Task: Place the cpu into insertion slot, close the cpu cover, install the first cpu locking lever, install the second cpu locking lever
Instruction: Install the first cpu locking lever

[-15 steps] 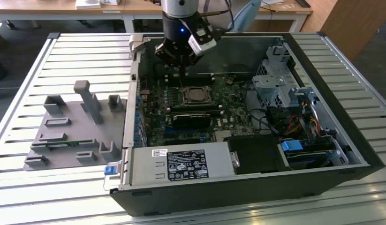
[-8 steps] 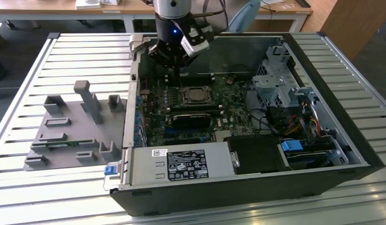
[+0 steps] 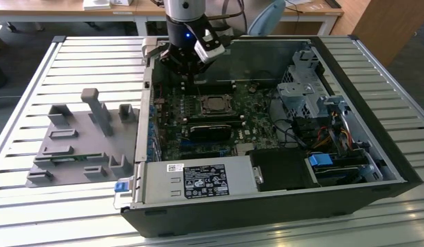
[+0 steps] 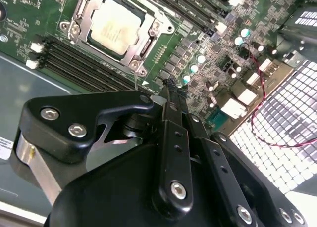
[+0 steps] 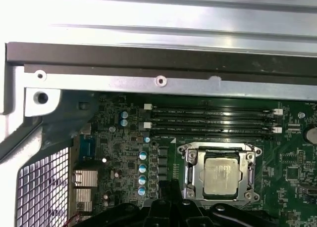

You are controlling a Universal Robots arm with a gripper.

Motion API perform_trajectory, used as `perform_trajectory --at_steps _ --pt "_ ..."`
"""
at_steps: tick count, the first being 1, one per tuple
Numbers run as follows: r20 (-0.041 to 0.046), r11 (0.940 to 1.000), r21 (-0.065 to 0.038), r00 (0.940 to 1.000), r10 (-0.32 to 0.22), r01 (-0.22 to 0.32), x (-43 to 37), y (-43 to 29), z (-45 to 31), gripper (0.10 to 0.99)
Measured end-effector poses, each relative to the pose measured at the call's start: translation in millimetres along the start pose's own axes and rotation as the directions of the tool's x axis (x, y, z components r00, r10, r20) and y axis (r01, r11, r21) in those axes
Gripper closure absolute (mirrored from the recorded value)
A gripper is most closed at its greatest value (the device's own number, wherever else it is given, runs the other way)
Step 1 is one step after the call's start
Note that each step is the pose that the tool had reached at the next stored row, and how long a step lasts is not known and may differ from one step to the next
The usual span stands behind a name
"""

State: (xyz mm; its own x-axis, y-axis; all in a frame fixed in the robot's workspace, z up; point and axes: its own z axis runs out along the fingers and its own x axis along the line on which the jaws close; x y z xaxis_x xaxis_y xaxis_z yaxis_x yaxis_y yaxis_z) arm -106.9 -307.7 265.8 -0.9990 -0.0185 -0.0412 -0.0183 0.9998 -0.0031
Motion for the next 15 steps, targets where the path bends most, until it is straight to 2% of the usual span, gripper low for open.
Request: perform_trajectory --at_steps 15 --pt "0.0001 1.0 0.0 1.0 0.008 -0.008 2.1 12.2 7.8 0.98"
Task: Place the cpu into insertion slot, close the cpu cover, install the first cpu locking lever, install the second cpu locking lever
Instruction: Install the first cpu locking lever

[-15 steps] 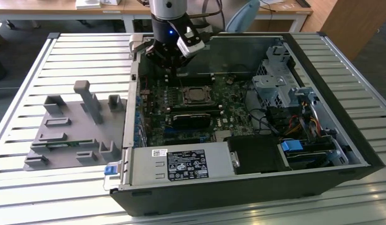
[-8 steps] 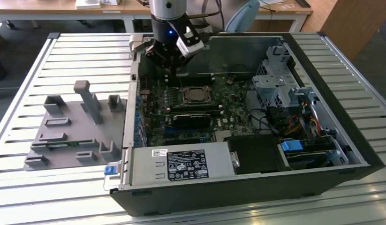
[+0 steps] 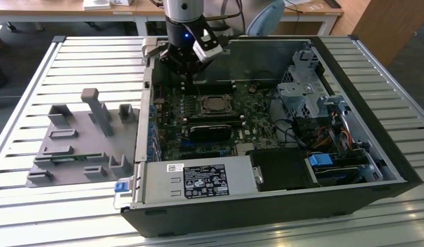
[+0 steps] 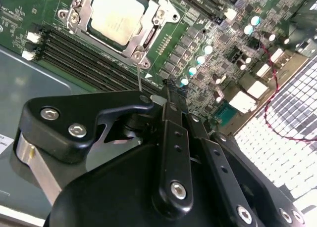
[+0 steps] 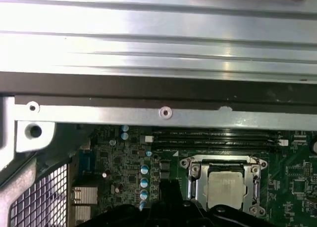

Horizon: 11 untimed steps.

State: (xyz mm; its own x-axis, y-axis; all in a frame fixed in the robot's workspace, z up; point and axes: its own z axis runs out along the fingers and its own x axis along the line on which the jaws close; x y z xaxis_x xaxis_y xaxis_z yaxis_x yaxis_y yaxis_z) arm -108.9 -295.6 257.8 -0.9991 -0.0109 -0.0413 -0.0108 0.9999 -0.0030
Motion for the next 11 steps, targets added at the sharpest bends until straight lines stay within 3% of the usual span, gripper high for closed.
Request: perform_trajectory --at_steps 3,11 --pt "-0.0003 0.9993 0.002 0.9993 0.037 -0.037 0.1 0.3 2.1 0.98" --pt "-0.0002 0.9993 0.002 0.9993 0.038 -0.038 0.1 4.3 3.4 0.98"
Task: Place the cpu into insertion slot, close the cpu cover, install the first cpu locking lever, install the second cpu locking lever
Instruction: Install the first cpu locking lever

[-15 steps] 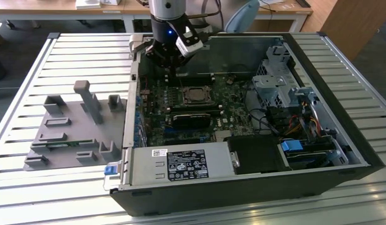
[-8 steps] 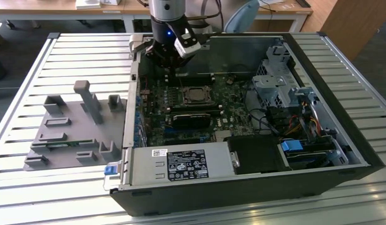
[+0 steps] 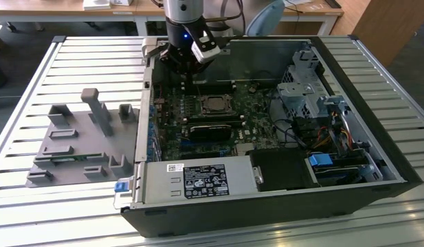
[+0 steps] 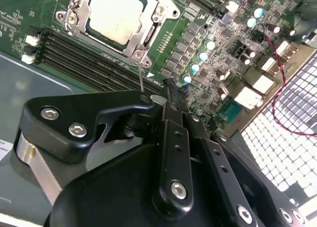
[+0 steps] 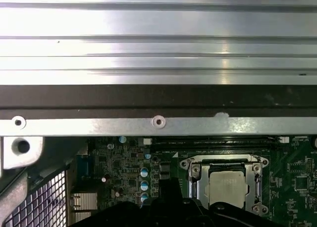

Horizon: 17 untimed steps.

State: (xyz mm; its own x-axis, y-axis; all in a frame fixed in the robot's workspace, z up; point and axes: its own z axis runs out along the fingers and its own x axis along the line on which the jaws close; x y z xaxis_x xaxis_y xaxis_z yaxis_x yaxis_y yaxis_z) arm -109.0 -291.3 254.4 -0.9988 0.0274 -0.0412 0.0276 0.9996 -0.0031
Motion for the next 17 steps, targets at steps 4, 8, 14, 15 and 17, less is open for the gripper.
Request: perform_trajectory --at_steps 4,8,14,15,17 --pt "0.0 1.0 0.0 1.0 0.0 0.0 0.0 3.4 0.6 0.98" --pt "0.0 1.0 0.0 1.0 0.0 0.0 -1.6 6.7 1.6 0.98" --pt "-0.0002 1.0 0.0 1.0 0.0 0.0 -9.9 9.8 3.7 0.98" --pt "-0.0003 1.0 0.0 1.0 0.0 0.0 -12.0 10.1 4.0 0.98" --pt "-0.0004 1.0 0.0 1.0 0.0 0.0 -16.5 10.7 4.6 0.98"
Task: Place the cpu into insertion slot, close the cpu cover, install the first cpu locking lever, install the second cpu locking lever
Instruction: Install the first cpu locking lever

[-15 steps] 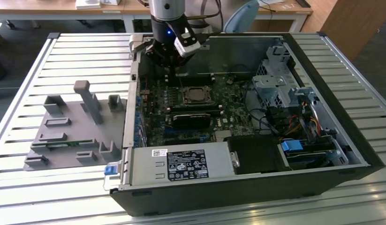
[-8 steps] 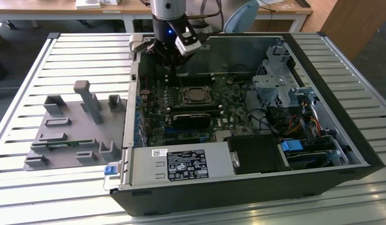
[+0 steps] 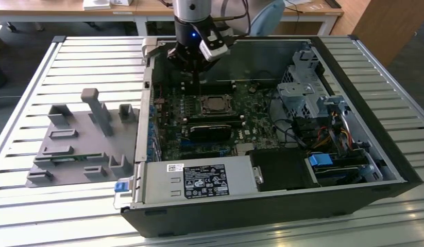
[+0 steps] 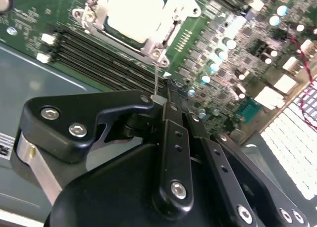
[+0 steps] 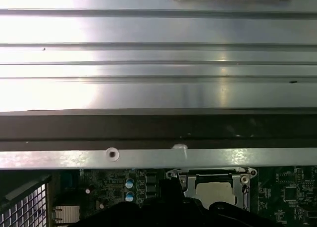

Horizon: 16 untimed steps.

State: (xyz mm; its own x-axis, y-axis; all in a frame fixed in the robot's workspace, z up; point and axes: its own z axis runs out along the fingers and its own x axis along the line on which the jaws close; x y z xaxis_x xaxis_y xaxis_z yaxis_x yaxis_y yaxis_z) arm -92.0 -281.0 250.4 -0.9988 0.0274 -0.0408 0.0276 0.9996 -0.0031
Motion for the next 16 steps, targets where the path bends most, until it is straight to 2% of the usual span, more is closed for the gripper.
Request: perform_trajectory --at_steps 11,15,16 --pt "-0.0024 1.0 0.0 1.0 0.0 0.0 -31.9 2.3 4.9 0.98" --pt "-0.0026 1.0 0.0 1.0 0.0 0.0 -33.3 2.3 5.0 0.98" --pt "-0.0028 1.0 -0.009 1.0 0.0 0.0 -33.4 2.4 5.1 0.98"
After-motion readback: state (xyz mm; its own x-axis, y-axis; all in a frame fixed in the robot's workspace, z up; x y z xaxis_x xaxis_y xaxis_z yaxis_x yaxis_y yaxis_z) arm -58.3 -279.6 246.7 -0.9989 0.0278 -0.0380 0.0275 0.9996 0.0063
